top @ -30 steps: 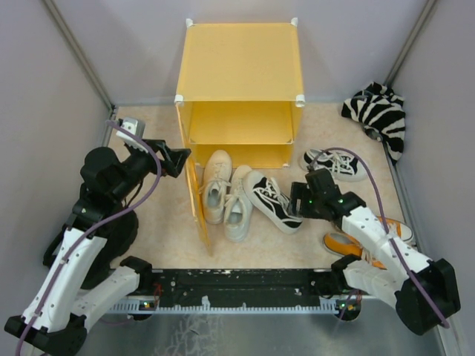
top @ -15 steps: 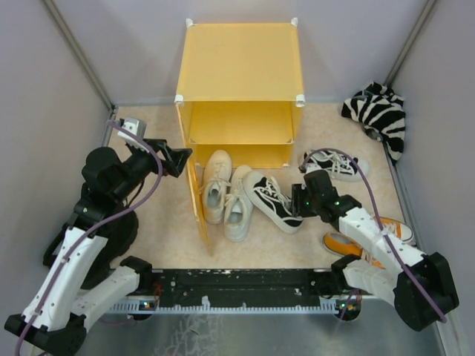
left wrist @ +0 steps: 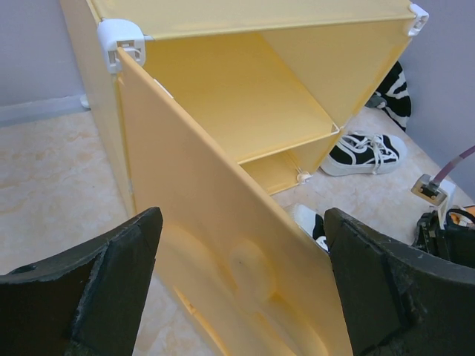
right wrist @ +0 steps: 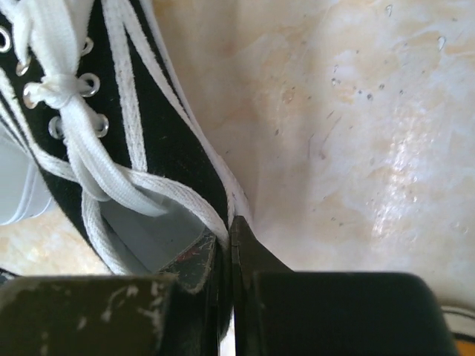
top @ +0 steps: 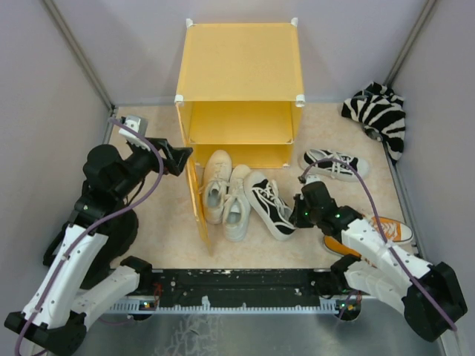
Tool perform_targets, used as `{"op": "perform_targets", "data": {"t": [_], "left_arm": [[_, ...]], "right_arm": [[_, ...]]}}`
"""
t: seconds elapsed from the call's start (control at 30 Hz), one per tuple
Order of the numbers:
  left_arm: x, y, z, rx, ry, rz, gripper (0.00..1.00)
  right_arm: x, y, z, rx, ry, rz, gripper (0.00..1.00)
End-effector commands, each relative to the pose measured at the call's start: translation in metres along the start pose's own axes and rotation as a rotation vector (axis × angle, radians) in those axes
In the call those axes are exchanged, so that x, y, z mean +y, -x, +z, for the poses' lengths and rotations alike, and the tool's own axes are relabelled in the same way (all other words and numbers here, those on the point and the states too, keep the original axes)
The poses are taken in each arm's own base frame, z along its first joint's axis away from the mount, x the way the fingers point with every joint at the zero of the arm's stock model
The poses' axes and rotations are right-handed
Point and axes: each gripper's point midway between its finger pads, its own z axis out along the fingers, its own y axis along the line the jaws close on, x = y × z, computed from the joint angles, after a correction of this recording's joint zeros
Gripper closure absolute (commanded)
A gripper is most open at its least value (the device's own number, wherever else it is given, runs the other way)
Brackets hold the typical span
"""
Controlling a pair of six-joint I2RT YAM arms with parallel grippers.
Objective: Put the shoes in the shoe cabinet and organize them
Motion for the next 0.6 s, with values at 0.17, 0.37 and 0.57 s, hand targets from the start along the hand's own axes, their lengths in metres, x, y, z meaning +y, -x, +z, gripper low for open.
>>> {"op": "perform_targets", "data": {"t": [0.17, 0.37, 0.57], "left_arm": [[0.009, -0.010, -0.011, 0.077, 0.056, 0.032, 0.05], [0.011, 0.000, -0.022, 0.061, 0.079, 0.058, 0.05], [0.011, 0.018, -0.030, 0.031, 0.088, 0.090, 0.05]], "right_arm": [[0.067, 0.132, -0.087, -0.383, 0.092, 0.112, 1.00], [0.091, 0.160, -0.084, -0.417, 0.100, 0.101, 1.00], [0.114, 0.195, -0.073, -0.496, 0.123, 0.129, 1.00]]}}
